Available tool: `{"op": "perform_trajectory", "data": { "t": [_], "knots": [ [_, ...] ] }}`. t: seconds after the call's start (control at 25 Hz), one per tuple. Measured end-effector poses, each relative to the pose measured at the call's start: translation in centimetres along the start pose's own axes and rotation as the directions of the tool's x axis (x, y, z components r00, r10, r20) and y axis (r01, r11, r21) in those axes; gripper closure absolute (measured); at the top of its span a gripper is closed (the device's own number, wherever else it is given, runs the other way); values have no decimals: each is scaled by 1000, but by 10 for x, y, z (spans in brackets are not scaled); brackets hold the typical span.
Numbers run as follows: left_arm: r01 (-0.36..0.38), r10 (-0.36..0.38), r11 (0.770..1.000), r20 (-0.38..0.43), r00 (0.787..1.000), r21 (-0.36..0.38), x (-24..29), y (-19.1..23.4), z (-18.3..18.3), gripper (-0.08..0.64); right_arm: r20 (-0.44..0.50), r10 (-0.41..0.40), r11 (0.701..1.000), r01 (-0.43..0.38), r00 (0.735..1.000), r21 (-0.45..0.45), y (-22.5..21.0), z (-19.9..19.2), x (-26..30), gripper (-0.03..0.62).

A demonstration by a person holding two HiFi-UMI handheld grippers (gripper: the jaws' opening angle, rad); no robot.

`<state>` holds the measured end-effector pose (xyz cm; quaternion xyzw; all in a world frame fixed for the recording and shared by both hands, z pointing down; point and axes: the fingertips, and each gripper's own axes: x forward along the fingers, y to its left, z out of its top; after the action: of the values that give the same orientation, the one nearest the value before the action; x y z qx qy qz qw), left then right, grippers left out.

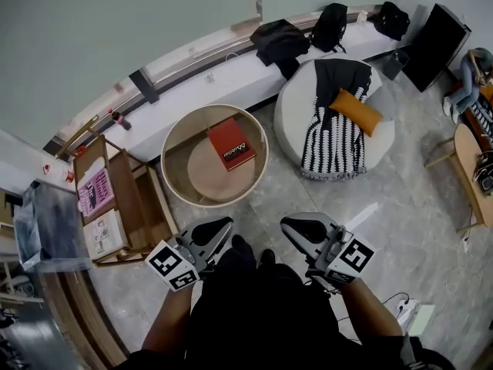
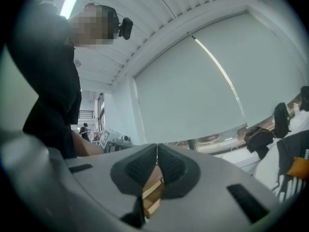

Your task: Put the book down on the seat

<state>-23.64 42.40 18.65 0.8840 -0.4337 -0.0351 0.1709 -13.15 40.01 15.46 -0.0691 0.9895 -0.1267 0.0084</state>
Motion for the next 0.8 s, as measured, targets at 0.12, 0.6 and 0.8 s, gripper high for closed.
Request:
{"op": "perform_trajectory", "data": {
  "t": [0.12, 0.6, 0.8],
  "knots": [
    [-7, 7, 1000, 16, 1000, 2, 6, 12, 4, 531, -19, 8, 1000, -8, 1000, -2, -10, 0, 6, 564],
    [-66, 70, 996, 85, 994, -53, 26, 103, 18, 531, -29, -28, 1000, 29, 999, 12, -85, 13, 61, 564],
    [-68, 77, 994, 103, 992, -84, 45, 153, 27, 531, -76, 4, 1000, -2, 997, 23, -122, 16, 111, 565]
  ]
}}
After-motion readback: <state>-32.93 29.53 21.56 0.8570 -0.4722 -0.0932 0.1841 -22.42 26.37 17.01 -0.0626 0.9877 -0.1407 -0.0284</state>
